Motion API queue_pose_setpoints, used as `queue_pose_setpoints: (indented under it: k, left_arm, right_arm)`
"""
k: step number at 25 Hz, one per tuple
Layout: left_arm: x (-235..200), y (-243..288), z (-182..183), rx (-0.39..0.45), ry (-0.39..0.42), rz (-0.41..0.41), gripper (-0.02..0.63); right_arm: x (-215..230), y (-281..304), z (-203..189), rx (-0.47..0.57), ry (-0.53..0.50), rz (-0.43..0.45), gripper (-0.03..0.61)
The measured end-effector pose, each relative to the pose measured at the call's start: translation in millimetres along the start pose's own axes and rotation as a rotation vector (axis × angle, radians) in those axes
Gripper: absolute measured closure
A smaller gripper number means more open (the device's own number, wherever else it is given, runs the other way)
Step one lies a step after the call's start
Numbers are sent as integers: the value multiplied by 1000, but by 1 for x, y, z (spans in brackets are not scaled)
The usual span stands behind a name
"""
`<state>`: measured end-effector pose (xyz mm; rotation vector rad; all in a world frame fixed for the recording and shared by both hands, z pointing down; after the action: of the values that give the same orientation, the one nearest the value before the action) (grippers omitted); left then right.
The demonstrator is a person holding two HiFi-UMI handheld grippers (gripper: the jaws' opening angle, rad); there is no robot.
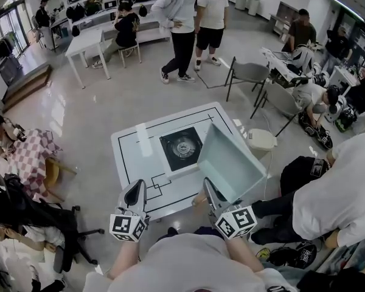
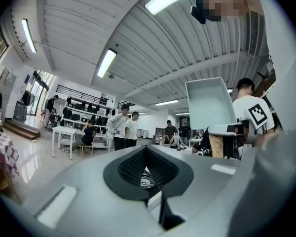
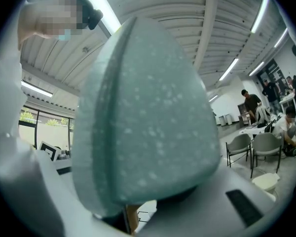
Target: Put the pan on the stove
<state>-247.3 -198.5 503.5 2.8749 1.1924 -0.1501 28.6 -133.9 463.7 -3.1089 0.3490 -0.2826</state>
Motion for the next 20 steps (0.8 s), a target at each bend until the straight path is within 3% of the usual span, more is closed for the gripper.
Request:
queue_pose_setpoints:
  k: [11,16,20]
  left_arm:
    - [-8,46,-1,-7,-17,82,604]
    - [-7,62,-7,-17,-32,114,604]
    - [-6,69,-9,-26,-37,138,604]
  right_arm:
    - [47,49,-3,-72,28,88,460]
    - [65,70,-12,-155,91,196,460]
    - [77,93,-25,-259,208,327,460]
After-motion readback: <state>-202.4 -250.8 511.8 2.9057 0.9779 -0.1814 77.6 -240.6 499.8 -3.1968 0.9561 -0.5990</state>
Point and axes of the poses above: the fingertips, and each gripper's own axes: y forward along the fingers, x to its right, z out of its top, the point moved 7 cm from there along -y, backward along the fingers, and after that the axes turned 7 degrees about -z, right-handed, at the moved point
